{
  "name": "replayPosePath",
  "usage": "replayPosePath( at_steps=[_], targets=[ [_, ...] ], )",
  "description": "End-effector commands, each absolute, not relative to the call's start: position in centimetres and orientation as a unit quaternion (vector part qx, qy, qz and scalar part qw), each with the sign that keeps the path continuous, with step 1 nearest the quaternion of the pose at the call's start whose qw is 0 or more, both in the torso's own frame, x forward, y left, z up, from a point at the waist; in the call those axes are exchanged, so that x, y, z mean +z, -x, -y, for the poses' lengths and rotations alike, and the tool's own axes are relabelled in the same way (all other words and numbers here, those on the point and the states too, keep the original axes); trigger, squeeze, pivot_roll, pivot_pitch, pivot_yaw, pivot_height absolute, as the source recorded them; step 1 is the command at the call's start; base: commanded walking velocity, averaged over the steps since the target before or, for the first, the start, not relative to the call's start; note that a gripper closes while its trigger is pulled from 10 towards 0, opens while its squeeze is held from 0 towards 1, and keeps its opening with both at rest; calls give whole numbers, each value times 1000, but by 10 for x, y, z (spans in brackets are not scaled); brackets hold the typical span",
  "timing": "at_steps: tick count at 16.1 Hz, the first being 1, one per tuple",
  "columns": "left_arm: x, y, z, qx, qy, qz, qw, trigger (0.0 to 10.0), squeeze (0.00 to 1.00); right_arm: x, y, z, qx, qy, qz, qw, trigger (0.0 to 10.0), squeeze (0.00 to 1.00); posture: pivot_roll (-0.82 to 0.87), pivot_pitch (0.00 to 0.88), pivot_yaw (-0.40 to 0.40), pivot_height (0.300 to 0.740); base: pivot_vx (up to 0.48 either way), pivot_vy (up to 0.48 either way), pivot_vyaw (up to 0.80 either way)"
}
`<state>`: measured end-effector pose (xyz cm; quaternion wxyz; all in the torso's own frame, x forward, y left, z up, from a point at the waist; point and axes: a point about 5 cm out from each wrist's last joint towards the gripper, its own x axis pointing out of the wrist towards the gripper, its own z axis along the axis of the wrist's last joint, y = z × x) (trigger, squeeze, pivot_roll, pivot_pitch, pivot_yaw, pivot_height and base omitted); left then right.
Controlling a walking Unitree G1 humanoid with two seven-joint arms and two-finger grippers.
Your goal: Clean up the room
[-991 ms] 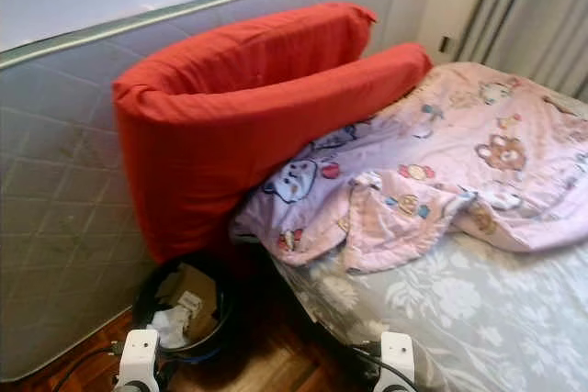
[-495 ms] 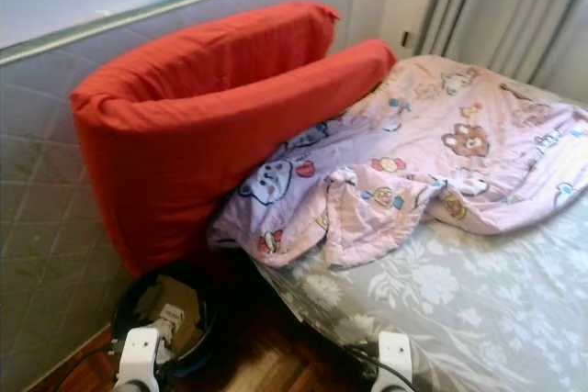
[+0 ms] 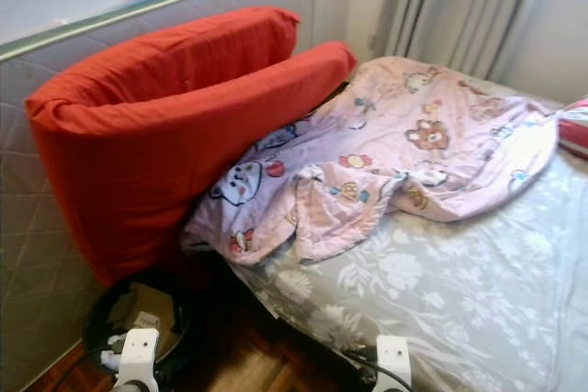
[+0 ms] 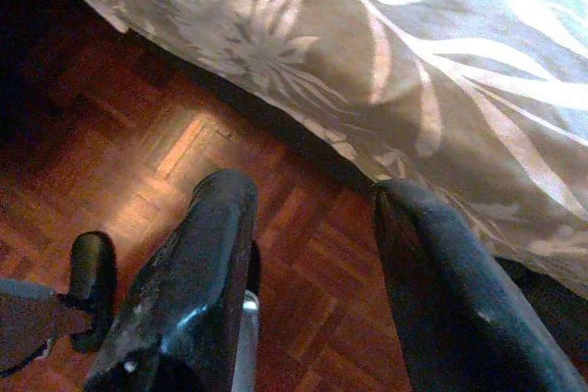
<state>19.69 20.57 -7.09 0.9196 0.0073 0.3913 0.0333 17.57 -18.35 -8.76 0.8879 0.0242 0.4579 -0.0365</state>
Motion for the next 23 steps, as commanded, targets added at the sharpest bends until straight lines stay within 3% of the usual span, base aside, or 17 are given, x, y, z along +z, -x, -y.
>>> replayPosePath(
  at_steps=[1, 5, 21, 23],
  targets=[
    [-71, -195, -210, 38, -13, -396, 917, 10000, 0, -86, -179, 181, -36, -32, -452, 891, 10000, 0, 150, 0, -11, 740, 0, 0, 0],
    [-71, -196, -210, 40, -12, -394, 918, 10000, 0, -86, -179, 182, -29, -5, -456, 889, 10000, 0, 145, 0, -9, 740, 0, 0, 0],
    [-69, -199, -210, 44, -10, -390, 920, 10000, 0, -81, -186, 189, -53, 6, -436, 898, 10000, 0, 139, 9, -6, 740, 278, 0, 50],
    [-69, -199, -210, 44, -10, -390, 920, 10000, 0, -81, -187, 188, -51, 6, -436, 899, 10000, 0, 139, 10, -7, 740, 289, 0, 800]
  ],
)
